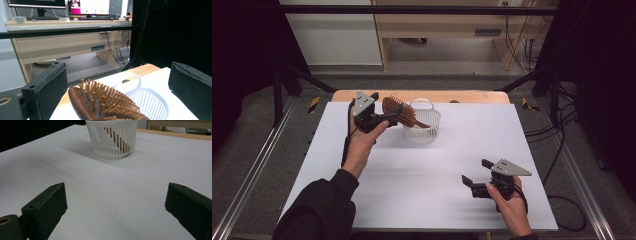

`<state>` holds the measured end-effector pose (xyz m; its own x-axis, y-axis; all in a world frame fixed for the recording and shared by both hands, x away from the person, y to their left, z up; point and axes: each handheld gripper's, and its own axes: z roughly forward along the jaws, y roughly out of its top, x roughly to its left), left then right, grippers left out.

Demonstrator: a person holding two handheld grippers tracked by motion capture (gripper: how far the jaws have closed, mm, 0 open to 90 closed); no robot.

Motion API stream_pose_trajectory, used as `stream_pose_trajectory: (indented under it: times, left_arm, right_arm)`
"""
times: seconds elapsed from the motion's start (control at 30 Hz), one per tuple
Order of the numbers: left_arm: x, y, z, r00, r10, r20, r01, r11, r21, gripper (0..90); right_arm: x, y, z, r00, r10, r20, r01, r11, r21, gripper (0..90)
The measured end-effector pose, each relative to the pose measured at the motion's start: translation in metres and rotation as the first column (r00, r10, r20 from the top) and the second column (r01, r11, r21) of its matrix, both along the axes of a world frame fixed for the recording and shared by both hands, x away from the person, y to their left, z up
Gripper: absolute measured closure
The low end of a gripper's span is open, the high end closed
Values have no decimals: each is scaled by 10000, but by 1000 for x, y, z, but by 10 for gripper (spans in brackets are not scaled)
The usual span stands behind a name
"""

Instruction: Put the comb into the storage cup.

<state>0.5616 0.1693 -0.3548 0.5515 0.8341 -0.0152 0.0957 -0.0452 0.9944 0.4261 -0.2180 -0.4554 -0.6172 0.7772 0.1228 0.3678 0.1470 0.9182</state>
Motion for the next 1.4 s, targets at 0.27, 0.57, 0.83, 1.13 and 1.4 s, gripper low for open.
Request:
stream_pose_trajectory:
  times: [0.27, 0.57, 0.83, 1.13, 1.4]
  left_arm:
    - [-9, 4, 2, 9999, -9, 136, 10, 10000, -57, 26]
    - [-18, 10, 3, 9997, -71, 239, 73, 9999, -79, 26]
    - [-26, 12, 2, 9993, -220, 288, 223, 9997, -83, 21]
    - [-34, 16, 4, 9990, -385, 242, 389, 9991, -180, 17]
    - [-44, 22, 10, 9986, -461, 248, 464, 9988, -140, 18]
  right_arm:
    - [0, 0, 0, 10000, -3, -22, 3, 10000, -2, 44]
    - [0, 1, 0, 10000, 14, 11, -14, 10000, -29, 44]
    - [0, 1, 0, 10000, 17, 3, -17, 10000, -46, 43]
    - [0, 1, 0, 10000, 19, 23, -19, 10000, -62, 43]
    - [-1, 1, 0, 10000, 3, 15, -3, 10000, -53, 43]
